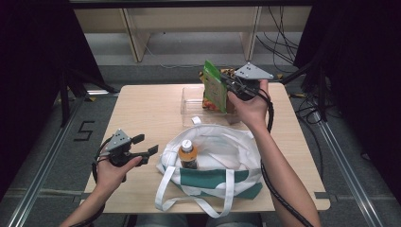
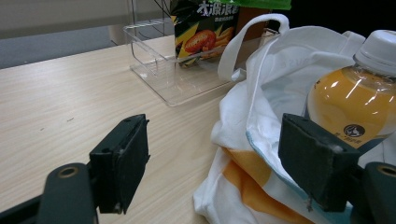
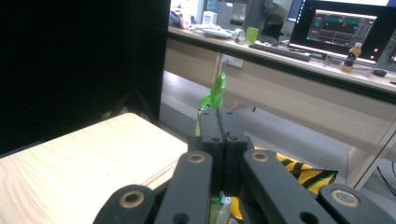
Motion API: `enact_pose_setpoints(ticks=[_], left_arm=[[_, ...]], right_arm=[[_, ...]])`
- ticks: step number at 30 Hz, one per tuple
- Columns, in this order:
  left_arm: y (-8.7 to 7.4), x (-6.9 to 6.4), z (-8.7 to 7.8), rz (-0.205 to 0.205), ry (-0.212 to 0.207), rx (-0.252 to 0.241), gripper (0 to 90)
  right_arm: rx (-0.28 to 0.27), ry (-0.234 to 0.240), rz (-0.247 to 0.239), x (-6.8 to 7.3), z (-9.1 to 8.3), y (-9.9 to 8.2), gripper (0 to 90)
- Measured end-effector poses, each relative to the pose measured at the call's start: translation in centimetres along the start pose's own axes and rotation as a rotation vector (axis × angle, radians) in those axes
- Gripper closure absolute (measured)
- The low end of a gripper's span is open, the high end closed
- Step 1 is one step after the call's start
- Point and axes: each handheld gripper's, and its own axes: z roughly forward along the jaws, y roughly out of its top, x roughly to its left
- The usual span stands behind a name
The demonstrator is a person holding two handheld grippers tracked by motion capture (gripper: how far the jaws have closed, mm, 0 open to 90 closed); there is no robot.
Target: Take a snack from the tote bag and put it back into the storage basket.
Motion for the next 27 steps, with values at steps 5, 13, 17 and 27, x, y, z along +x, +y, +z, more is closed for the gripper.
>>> enact_pose_setpoints(ticks=[5, 13, 17, 27], left_arm=[[0.0, -0.1, 0.0, -0.012, 0.003, 0.003, 24.2], [0.0, 0.0, 0.0, 0.0, 0.0, 0.001, 24.1], [0.0, 0.1, 0.0, -0.003, -0.005, -0.006, 24.1], [0.0, 0.0, 0.0, -0.001, -0.001, 0.001, 24.1]], right_arm=[[0.019, 0.01, 0.008, -0.3, 0.4, 0.0, 90.0], [0.025, 0.008, 0.011, -0.4, 1.4, 0.1, 90.0], [0.024, 0.005, 0.009, -0.4, 1.7, 0.0, 90.0], [0.044, 0.013, 0.008, -0.4, 2.8, -0.5, 90.0]])
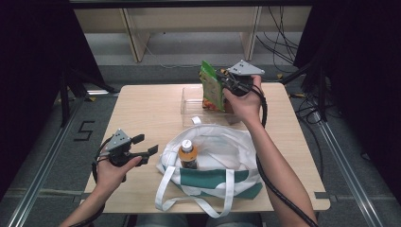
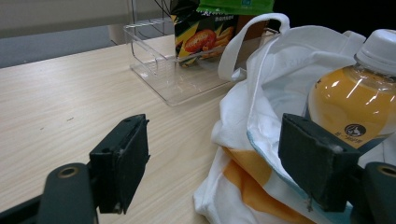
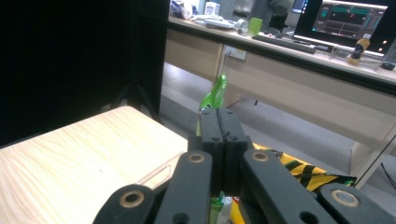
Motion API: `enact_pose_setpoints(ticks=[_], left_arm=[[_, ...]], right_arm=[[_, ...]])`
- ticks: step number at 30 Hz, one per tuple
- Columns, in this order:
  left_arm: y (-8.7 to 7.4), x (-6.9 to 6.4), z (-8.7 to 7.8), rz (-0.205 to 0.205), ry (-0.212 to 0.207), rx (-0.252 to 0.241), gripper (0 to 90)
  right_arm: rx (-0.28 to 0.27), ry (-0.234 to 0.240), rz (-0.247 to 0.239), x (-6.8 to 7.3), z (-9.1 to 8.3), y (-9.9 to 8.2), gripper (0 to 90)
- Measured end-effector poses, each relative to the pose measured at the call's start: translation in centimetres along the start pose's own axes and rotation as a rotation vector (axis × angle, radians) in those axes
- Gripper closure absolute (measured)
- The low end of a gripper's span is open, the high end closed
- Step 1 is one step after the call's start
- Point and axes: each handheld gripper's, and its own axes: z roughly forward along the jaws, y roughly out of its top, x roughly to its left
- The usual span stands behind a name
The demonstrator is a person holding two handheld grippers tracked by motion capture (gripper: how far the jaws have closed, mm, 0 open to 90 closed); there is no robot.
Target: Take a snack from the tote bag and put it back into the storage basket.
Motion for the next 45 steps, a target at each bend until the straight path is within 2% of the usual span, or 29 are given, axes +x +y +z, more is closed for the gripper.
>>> enact_pose_setpoints(ticks=[3, 7, 8, 9, 19, 21, 23, 24, 27, 32, 33, 34, 35, 36, 38, 40, 41, 44, 45], left_arm=[[0.0, 0.0, 0.0, -0.002, 0.0, 0.001, 24.1], [0.0, 0.0, 0.0, -0.002, -0.001, 0.0, 24.2], [0.0, 0.0, 0.0, -0.001, -0.001, 0.0, 24.1], [0.0, 0.0, 0.0, -0.002, -0.002, 0.0, 24.1], [-0.1, 0.0, 0.0, -0.002, -0.002, 0.002, 24.1], [-0.1, 0.0, 0.0, -0.004, -0.002, 0.002, 24.2], [0.0, 0.0, 0.0, -0.001, -0.002, 0.0, 24.1], [0.0, 0.0, 0.0, -0.001, -0.002, 0.0, 24.2], [0.0, 0.0, 0.0, -0.001, -0.002, 0.0, 24.1], [0.0, 0.0, 0.0, -0.002, -0.003, 0.002, 24.1], [-0.1, 0.0, 0.0, -0.002, -0.003, 0.002, 24.1], [-0.1, 0.0, 0.0, -0.002, -0.004, 0.002, 24.1], [-0.1, 0.0, 0.0, -0.002, -0.003, 0.003, 24.1], [-0.1, 0.1, 0.0, -0.003, -0.004, 0.003, 24.1], [-0.1, 0.1, 0.1, -0.005, -0.011, -0.001, 24.1], [-0.1, 0.1, 0.1, -0.004, -0.011, 0.0, 24.2], [-0.1, 0.0, 0.1, -0.01, -0.006, 0.005, 24.2], [-0.1, 0.0, 0.1, -0.009, -0.006, 0.004, 24.2], [-0.1, 0.1, 0.1, -0.003, -0.013, 0.0, 24.2]], right_arm=[[0.011, 0.003, 0.006, 0.0, 0.3, -0.2, 90.0], [0.018, 0.014, -0.008, -0.2, 0.8, -0.3, 90.0], [0.019, 0.009, 0.004, -0.1, 0.9, -0.4, 90.0], [0.021, 0.017, -0.007, -0.1, 1.0, -0.4, 90.0], [0.024, 0.005, -0.002, 0.0, 1.9, -0.5, 90.0], [0.03, 0.02, -0.001, 0.0, 2.1, -0.5, 90.0], [0.026, 0.004, -0.007, 0.0, 2.3, -0.6, 90.0], [0.039, 0.022, -0.007, -0.1, 2.4, -0.6, 90.0], [0.04, 0.013, 0.003, -0.1, 2.7, -0.7, 90.0], [0.043, 0.013, -0.014, 0.0, 3.1, -0.7, 90.0], [0.044, 0.021, -0.002, 0.0, 3.2, -0.7, 90.0], [0.034, 0.007, -0.032, -0.1, 3.3, -0.7, 90.0], [0.038, 0.014, -0.034, -0.1, 3.4, -0.7, 90.0], [0.047, 0.015, -0.015, 0.0, 3.4, -0.7, 90.0], [0.048, 0.018, -0.026, 0.0, 3.6, -0.7, 90.0], [0.055, 0.007, -0.007, 0.2, 3.6, -0.9, 90.0], [0.047, 0.01, -0.042, 0.0, 3.8, -0.9, 90.0], [0.06, 0.01, -0.019, 0.2, 3.9, -1.1, 90.0], [0.053, 0.005, -0.025, 0.2, 4.0, -1.1, 90.0]])
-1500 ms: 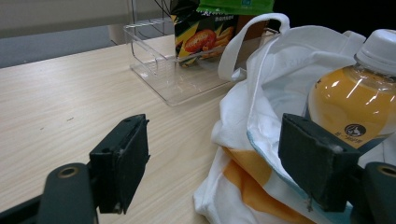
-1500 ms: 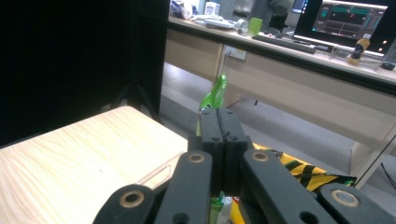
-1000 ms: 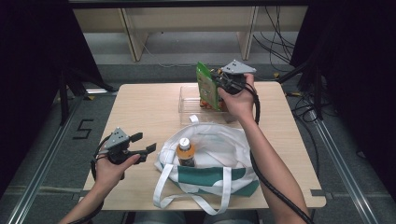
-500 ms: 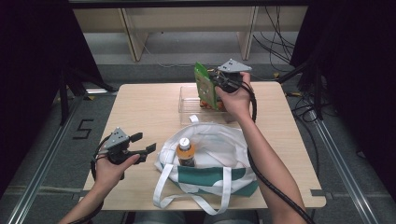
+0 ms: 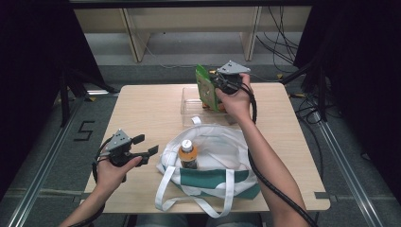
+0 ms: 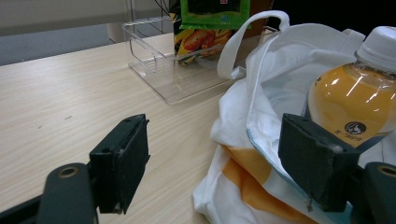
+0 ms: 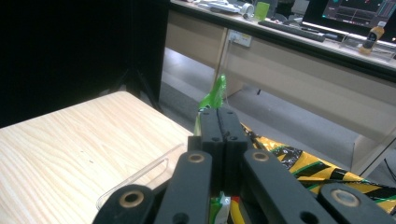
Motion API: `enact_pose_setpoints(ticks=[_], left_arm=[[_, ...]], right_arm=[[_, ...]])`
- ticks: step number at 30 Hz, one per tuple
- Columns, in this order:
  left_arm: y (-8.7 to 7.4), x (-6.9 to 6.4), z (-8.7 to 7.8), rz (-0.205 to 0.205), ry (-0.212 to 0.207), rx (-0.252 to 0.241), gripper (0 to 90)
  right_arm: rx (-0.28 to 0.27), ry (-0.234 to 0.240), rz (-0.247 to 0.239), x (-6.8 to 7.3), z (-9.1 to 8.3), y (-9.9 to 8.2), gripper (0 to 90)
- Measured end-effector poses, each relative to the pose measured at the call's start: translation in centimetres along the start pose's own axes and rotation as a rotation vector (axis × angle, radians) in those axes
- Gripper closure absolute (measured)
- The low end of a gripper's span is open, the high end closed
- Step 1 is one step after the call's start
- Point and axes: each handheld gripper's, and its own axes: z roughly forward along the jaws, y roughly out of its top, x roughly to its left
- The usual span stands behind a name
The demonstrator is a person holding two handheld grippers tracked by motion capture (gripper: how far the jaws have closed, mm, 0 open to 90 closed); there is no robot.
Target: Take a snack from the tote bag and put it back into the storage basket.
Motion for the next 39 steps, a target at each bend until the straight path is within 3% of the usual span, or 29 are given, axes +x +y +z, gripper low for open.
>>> enact_pose_setpoints(ticks=[15, 17, 18, 24, 28, 29, 39], left_arm=[[0.0, 0.0, 0.0, 0.0, 0.006, 0.005, 24.1], [0.0, 0.0, 0.0, -0.009, 0.004, 0.003, 24.1], [0.0, 0.0, 0.0, -0.005, 0.001, 0.0, 24.1], [-0.1, 0.0, 0.0, -0.001, 0.002, 0.002, 24.1], [0.0, 0.0, 0.0, -0.001, -0.001, 0.0, 24.1], [0.0, 0.0, 0.0, -0.001, -0.001, 0.0, 24.1], [0.0, 0.0, 0.0, 0.0, -0.001, 0.002, 24.1]], right_arm=[[0.028, 0.009, -0.019, 0.0, 0.8, -0.8, 90.0], [0.03, 0.006, -0.053, -0.2, 0.9, -0.8, 90.0], [0.037, 0.009, -0.034, -0.1, 0.9, -0.9, 90.0], [0.036, -0.003, -0.023, 0.0, 1.1, -1.2, 90.0], [0.032, -0.004, -0.052, -0.2, 1.2, -1.3, 90.0], [0.037, 0.003, -0.035, -0.1, 1.2, -1.3, 90.0], [0.036, -0.004, -0.033, -0.1, 1.5, -1.4, 90.0]])
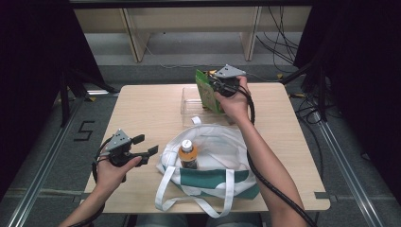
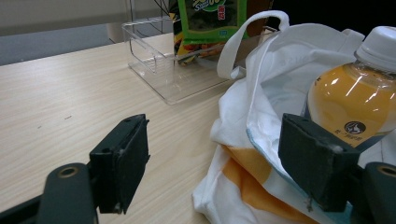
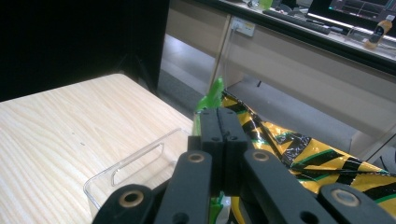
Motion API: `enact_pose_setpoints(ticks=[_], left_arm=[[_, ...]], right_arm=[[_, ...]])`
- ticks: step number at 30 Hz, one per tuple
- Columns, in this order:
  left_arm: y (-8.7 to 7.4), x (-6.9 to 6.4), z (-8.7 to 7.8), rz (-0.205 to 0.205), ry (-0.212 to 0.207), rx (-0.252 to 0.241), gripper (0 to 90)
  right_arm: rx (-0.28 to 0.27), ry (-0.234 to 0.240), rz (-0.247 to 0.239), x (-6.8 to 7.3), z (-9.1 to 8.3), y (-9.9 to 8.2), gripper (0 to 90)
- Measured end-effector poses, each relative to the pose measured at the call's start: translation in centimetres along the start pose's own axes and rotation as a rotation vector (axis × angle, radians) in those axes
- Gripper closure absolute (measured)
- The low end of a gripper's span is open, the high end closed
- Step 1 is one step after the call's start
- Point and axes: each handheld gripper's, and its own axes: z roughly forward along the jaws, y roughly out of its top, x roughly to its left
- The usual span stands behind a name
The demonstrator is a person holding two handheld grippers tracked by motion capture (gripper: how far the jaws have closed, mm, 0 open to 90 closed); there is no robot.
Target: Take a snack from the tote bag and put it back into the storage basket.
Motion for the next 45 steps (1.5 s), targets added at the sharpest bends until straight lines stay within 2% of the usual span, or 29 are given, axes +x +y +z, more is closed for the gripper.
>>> enact_pose_setpoints(ticks=[3, 5, 8, 10, 11, 12, 16, 18, 19, 20, 32, 33, 34, 36, 38, 45], left_arm=[[0.0, 0.0, 0.0, -0.001, 0.0, -0.003, 24.1], [0.0, 0.0, 0.0, 0.002, 0.001, -0.002, 24.1], [0.0, 0.0, 0.0, -0.001, 0.001, -0.002, 24.1], [0.1, 0.0, -0.1, 0.0, 0.006, 0.0, 24.1], [0.1, 0.0, -0.1, 0.0, 0.006, 0.002, 24.2], [0.1, 0.0, -0.1, 0.002, 0.008, 0.005, 24.1], [0.0, 0.0, -0.1, 0.003, 0.005, 0.002, 24.1], [0.0, 0.1, 0.0, -0.001, -0.001, -0.002, 24.2], [0.0, 0.1, 0.0, -0.001, -0.001, -0.002, 24.1], [0.0, 0.1, 0.0, -0.001, -0.001, -0.002, 24.2], [0.0, 0.1, 0.0, 0.001, -0.002, -0.001, 24.2], [0.0, 0.1, 0.0, 0.001, -0.002, -0.001, 24.1], [0.0, 0.1, 0.0, 0.001, -0.001, -0.001, 24.1], [0.0, 0.1, 0.0, 0.0, 0.0, -0.001, 24.1], [0.0, 0.1, 0.0, 0.0, -0.001, -0.002, 24.1], [0.0, 0.1, 0.0, 0.001, -0.003, -0.001, 24.1]], right_arm=[[0.004, 0.003, 0.0, 0.1, 0.0, 0.2, 90.0], [-0.003, 0.003, -0.029, 0.0, 0.1, 0.3, 90.0], [-0.007, 0.006, -0.012, 0.2, 0.2, 0.5, 90.0], [-0.005, 0.015, -0.025, 0.2, 0.3, 0.7, 90.0], [-0.007, 0.008, -0.012, 0.3, 0.4, 0.6, 90.0], [-0.008, 0.012, -0.028, 0.2, 0.5, 0.7, 90.0], [-0.005, 0.011, -0.013, 0.2, 0.9, 0.5, 90.0], [-0.011, 0.014, -0.028, 0.1, 1.2, 0.5, 90.0], [0.001, 0.017, 0.002, 0.3, 1.2, 0.5, 90.0], [0.001, 0.018, -0.015, 0.2, 1.3, 0.5, 90.0], [0.009, 0.023, 0.023, 0.3, 1.7, 0.4, 90.0], [-0.006, 0.012, 0.01, 0.2, 1.9, 0.3, 90.0], [0.002, 0.024, -0.006, 0.1, 1.9, 0.3, 90.0], [-0.003, 0.013, 0.016, 0.2, 2.0, 0.2, 90.0], [0.002, 0.023, 0.002, 0.0, 2.0, 0.2, 90.0], [-0.001, 0.011, 0.015, 0.1, 2.1, 0.1, 90.0]])
